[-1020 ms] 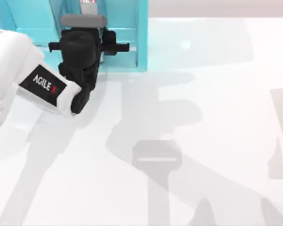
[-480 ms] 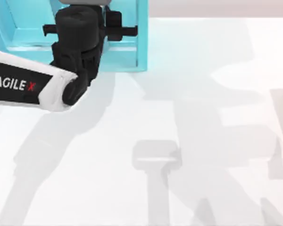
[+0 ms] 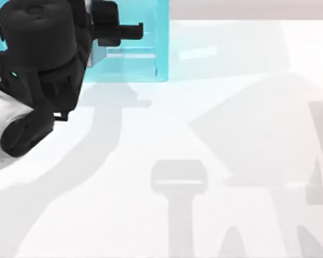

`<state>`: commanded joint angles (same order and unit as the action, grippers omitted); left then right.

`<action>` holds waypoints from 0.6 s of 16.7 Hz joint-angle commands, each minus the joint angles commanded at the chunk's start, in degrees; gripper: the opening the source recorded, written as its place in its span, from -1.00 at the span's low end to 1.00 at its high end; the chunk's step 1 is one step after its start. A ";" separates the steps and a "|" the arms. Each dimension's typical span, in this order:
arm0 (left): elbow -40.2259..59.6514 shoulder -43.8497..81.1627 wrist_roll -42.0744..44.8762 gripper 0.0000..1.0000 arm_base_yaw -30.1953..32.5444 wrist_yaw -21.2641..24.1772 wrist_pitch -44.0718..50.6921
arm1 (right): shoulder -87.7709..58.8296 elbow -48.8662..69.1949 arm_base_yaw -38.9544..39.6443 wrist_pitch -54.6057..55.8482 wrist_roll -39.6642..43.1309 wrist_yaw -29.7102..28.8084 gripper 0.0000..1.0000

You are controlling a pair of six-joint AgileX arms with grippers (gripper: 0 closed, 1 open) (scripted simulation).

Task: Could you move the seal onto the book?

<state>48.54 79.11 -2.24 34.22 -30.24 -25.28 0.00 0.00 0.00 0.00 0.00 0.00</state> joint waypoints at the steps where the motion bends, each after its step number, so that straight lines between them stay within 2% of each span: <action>1: -1.06 -2.15 -0.06 -1.00 0.62 -0.71 1.49 | 0.00 0.00 0.00 0.00 0.00 0.00 1.00; 10: -2.23 -4.24 -0.61 -1.00 1.45 -1.84 3.40 | 0.00 0.00 0.00 0.00 0.00 0.00 1.00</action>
<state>46.31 74.87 -2.86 35.66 -32.08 -21.88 0.00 0.00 0.00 0.00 0.00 0.00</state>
